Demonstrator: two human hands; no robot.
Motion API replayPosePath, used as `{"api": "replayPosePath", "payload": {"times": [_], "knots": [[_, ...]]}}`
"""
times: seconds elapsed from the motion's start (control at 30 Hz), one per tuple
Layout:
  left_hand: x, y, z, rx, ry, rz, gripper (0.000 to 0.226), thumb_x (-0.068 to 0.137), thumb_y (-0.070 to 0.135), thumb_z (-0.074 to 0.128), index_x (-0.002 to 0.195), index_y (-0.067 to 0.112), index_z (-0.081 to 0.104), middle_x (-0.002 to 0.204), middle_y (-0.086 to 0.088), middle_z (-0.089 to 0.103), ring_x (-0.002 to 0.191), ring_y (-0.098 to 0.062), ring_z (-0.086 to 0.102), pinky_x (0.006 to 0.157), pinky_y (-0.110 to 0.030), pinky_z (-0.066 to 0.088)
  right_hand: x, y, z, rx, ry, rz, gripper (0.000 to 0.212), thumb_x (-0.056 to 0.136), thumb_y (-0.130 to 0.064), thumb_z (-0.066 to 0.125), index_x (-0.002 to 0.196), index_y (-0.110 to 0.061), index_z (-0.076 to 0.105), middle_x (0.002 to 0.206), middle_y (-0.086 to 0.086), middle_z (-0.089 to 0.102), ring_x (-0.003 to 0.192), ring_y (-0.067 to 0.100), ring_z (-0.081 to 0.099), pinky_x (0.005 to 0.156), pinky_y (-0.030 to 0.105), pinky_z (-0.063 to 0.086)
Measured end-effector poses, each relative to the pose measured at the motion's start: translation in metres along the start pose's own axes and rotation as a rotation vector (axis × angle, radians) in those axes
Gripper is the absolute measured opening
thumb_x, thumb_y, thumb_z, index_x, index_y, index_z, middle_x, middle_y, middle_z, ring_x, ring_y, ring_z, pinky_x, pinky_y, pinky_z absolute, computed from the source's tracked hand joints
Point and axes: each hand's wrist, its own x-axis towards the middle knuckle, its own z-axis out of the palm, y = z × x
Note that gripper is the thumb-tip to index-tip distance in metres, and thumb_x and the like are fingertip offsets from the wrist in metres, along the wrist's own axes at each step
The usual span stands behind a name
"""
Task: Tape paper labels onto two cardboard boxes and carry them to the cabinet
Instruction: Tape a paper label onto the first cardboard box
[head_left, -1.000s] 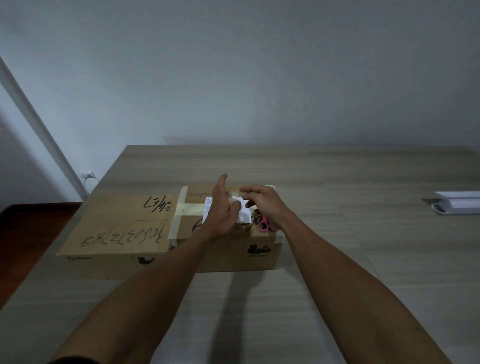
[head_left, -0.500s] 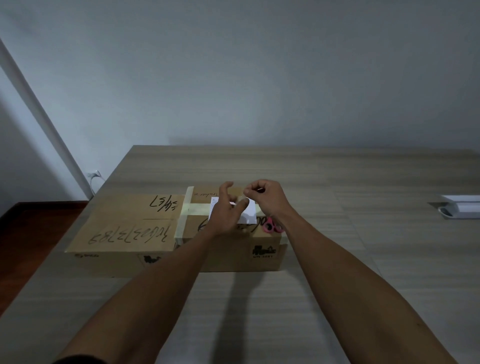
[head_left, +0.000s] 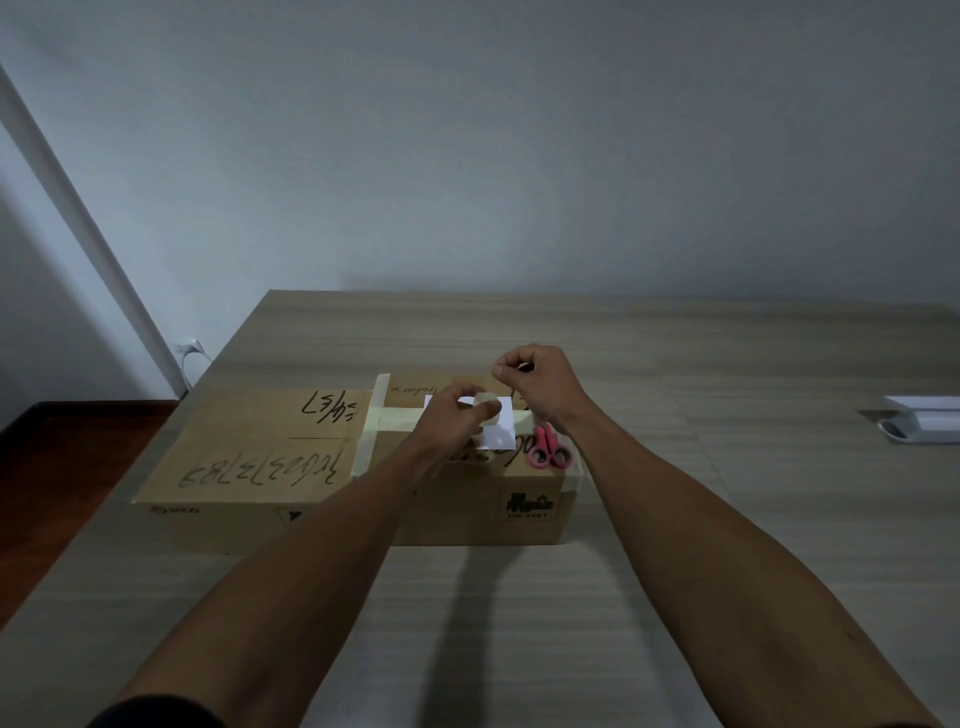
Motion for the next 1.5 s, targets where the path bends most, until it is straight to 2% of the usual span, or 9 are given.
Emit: {"api": "replayPosePath", "payload": {"times": [0.1, 0.23, 0.5, 0.73, 0.83, 1.0, 1.2, 1.4, 1.5], "knots": [[0.001, -0.001, -0.003, 0.027, -0.013, 0.077, 0.030, 0.093, 0.022, 0.075, 0.118, 0.011, 0.066, 0.123, -0.010, 0.065, 0.106, -0.025, 0.068, 0.090, -0.047, 0.061, 0.000, -0.002, -0.001, -0.026, 0.004, -0.011, 0.002, 0.090, -0.011, 0.076, 0.088, -0.010, 0.077, 0.088, 0.001, 0.072, 0.076, 0.007, 0.062, 0.070, 0.021, 0.050], [-0.001, 0.002, -0.003, 0.007, -0.034, 0.118, 0.051, 0.092, 0.021, 0.075, 0.138, 0.027, 0.055, 0.121, -0.003, 0.064, 0.103, -0.014, 0.068, 0.084, -0.042, 0.063, 0.000, -0.002, -0.001, -0.036, 0.026, -0.024, 0.002, 0.089, -0.012, 0.077, 0.090, -0.011, 0.078, 0.088, -0.002, 0.071, 0.080, 0.013, 0.063, 0.074, 0.024, 0.050], [-0.002, 0.007, 0.003, -0.017, -0.106, 0.078, 0.042, 0.091, 0.025, 0.074, 0.125, 0.048, 0.062, 0.120, -0.002, 0.063, 0.111, -0.018, 0.064, 0.092, -0.045, 0.060, -0.001, -0.001, -0.002, -0.049, 0.029, -0.010, 0.007, 0.090, -0.012, 0.075, 0.095, -0.009, 0.079, 0.090, -0.001, 0.074, 0.085, 0.012, 0.067, 0.077, 0.025, 0.051], [-0.003, 0.000, 0.000, 0.095, -0.155, 0.131, 0.045, 0.093, 0.018, 0.072, 0.129, 0.044, 0.062, 0.125, -0.004, 0.061, 0.114, -0.019, 0.061, 0.092, -0.045, 0.057, 0.002, 0.003, -0.004, 0.154, 0.103, 0.291, 0.042, 0.087, -0.012, 0.075, 0.126, -0.021, 0.061, 0.091, 0.001, 0.064, 0.075, 0.016, 0.064, 0.064, 0.026, 0.051], [-0.002, -0.005, -0.002, 0.115, -0.151, 0.138, 0.044, 0.094, 0.022, 0.072, 0.131, 0.043, 0.061, 0.121, -0.004, 0.062, 0.110, -0.013, 0.061, 0.091, -0.042, 0.058, 0.005, 0.017, -0.006, -0.124, 0.146, 0.408, 0.004, 0.090, -0.011, 0.062, 0.093, -0.010, 0.061, 0.082, 0.009, 0.059, 0.073, 0.028, 0.057, 0.056, 0.028, 0.039], [0.004, -0.007, -0.004, 0.046, -0.113, 0.127, 0.047, 0.093, 0.020, 0.075, 0.129, 0.045, 0.060, 0.119, 0.001, 0.062, 0.110, -0.017, 0.064, 0.075, -0.032, 0.063, -0.022, 0.037, -0.015, -0.675, -0.068, 0.558, 0.025, 0.086, -0.029, 0.070, 0.090, -0.012, 0.054, 0.091, 0.010, 0.062, 0.084, 0.031, 0.062, 0.068, 0.033, 0.049], [0.008, -0.005, -0.005, 0.014, -0.121, 0.122, 0.050, 0.094, 0.021, 0.074, 0.133, 0.046, 0.056, 0.118, 0.005, 0.063, 0.113, -0.017, 0.063, 0.073, -0.028, 0.062, -0.038, 0.044, -0.007, -0.705, 0.019, 0.576, 0.033, 0.081, -0.026, 0.080, 0.105, -0.010, 0.063, 0.101, 0.010, 0.067, 0.092, 0.029, 0.068, 0.069, 0.034, 0.052], [0.007, -0.003, -0.009, -0.025, -0.125, 0.107, 0.044, 0.097, 0.020, 0.070, 0.130, 0.046, 0.057, 0.116, -0.009, 0.063, 0.104, -0.022, 0.061, 0.083, -0.039, 0.057, -0.043, 0.038, -0.002, -0.765, 0.023, 0.604, 0.032, 0.073, -0.018, 0.082, 0.073, -0.012, 0.050, 0.085, 0.005, 0.062, 0.078, 0.026, 0.063, 0.064, 0.032, 0.050], [0.006, -0.003, -0.013, 0.000, -0.124, 0.117, 0.041, 0.100, 0.022, 0.066, 0.127, 0.050, 0.055, 0.112, -0.013, 0.061, 0.099, -0.023, 0.060, 0.078, -0.035, 0.051, -0.046, 0.038, 0.001, -0.812, 0.042, 0.584, 0.022, 0.081, -0.020, 0.076, 0.089, -0.013, 0.057, 0.093, 0.006, 0.062, 0.089, 0.028, 0.067, 0.066, 0.032, 0.048]]}}
